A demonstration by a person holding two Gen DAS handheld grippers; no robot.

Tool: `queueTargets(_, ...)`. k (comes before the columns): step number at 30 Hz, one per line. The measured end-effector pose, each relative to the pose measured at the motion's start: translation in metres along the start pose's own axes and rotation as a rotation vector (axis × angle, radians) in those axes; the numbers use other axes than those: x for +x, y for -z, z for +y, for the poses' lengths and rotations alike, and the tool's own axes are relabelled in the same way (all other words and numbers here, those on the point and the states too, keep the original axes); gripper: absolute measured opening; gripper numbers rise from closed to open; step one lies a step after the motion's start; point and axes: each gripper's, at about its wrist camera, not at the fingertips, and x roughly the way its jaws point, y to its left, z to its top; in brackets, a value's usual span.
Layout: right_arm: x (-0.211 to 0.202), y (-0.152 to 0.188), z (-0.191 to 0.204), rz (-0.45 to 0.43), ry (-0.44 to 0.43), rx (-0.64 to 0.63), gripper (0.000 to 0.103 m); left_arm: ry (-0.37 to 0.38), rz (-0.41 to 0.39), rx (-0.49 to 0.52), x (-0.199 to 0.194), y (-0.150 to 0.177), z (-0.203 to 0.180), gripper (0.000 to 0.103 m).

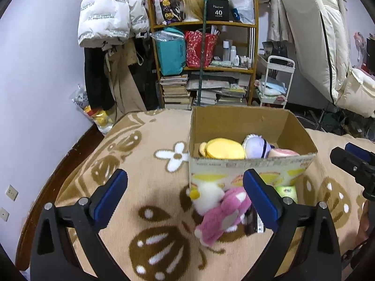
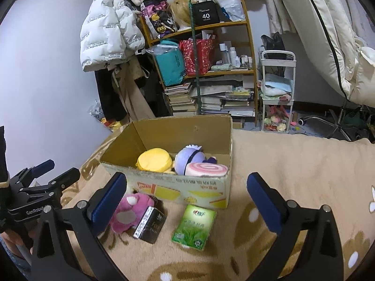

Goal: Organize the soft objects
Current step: 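Withdraw both grippers from the box toward the items beside it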

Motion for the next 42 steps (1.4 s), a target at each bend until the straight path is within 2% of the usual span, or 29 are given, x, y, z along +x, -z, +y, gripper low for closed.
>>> queueTargets(12,0.004,0.009,0.002,0.040,0.032,-0.026,0.103,0.010,0.107,-0.053,0.011,0.014,0.015,0.098)
queueTargets(24,0.036,0.015,0.000,0.133,0.055,-0.006,0.103,0.022,0.191,-0.082,0.055,0.009,0.019,0.098)
queueTargets(36,0.071,0.025,-0.012,0.259,0.087,0.033,0.103,0.074,0.309,-0.124,0.104,0.015,0.018,0.098)
queueTargets(42,0.087,0.030,-0.016,0.307,0.096,0.050,0.103,0.083,0.324,-0.137,0.117,0.020,0.015,0.098)
